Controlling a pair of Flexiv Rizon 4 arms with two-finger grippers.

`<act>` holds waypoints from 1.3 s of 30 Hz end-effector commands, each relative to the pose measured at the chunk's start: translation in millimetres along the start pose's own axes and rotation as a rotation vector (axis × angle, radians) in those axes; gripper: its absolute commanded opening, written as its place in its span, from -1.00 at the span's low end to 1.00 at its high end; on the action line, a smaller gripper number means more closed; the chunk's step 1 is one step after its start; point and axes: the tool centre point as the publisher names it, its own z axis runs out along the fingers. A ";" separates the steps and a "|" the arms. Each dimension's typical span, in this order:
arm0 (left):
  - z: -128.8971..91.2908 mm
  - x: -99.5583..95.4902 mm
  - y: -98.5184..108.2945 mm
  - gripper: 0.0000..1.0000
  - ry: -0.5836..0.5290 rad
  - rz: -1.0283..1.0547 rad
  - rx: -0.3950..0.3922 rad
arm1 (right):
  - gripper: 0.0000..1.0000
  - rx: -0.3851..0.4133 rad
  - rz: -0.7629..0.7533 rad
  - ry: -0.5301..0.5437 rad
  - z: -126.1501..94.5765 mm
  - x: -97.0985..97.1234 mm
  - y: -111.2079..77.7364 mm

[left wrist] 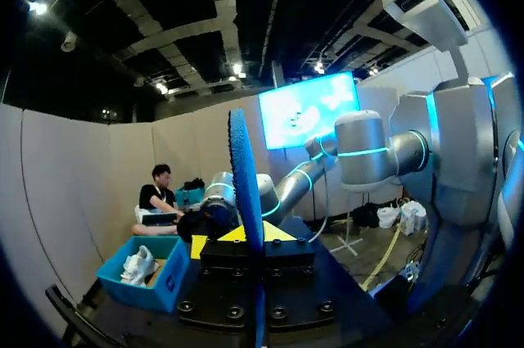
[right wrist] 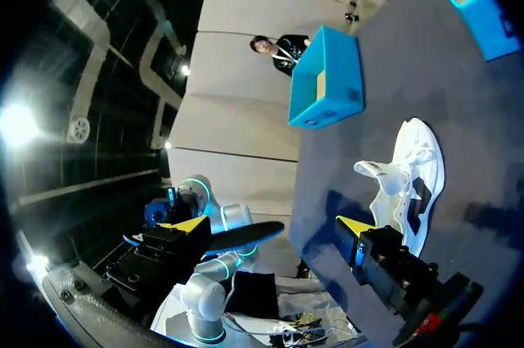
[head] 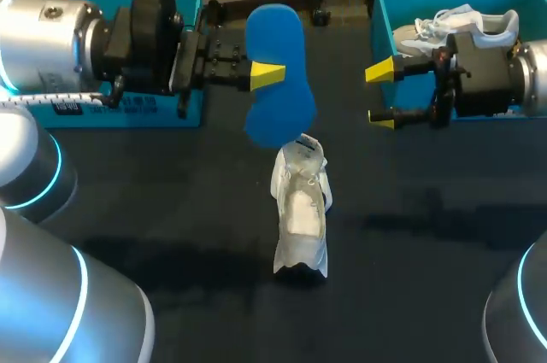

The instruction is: Take the shoe out of the shoebox, open the shoe tongue, remove and reinsert the insole, then place the shoe into the shoebox

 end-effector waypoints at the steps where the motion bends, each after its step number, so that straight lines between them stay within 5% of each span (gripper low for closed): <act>1: 6.8 -4.4 10.7 -1.00 -0.031 0.411 0.038 | 1.00 -0.002 0.000 0.000 1.6 -0.5 0.0; 18: 6.6 -6.5 15.3 -1.00 -0.074 0.413 0.040 | 1.00 -0.002 0.000 0.000 1.6 -0.5 0.0; 28: 4.4 -21.4 46.9 -1.00 -0.163 0.918 0.055 | 1.00 -0.002 0.000 0.000 1.6 -0.5 0.0; 33: 1.7 -29.6 66.4 -1.00 -0.122 1.328 0.074 | 1.00 -0.002 0.000 0.000 1.6 -0.5 0.0; 39: 0.2 -32.8 86.6 -1.00 -0.084 1.525 0.042 | 1.00 -0.002 0.000 0.000 1.6 -0.5 0.0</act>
